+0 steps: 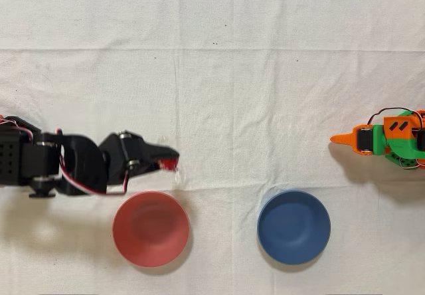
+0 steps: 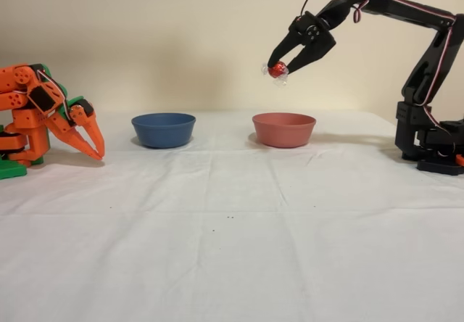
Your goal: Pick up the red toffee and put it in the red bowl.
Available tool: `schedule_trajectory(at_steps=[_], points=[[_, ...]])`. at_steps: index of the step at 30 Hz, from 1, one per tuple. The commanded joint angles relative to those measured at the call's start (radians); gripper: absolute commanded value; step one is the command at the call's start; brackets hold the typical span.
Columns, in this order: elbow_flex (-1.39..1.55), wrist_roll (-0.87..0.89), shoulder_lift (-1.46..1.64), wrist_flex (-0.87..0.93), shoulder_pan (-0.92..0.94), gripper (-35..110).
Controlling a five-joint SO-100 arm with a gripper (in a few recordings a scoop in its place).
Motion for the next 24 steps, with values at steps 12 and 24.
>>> schedule_trajectory(at_steps=[12,24], points=[[-0.066,-0.071,0.009,-0.092,0.245,9],[-0.012,-0.103,-0.041,-0.179,0.411,9]])
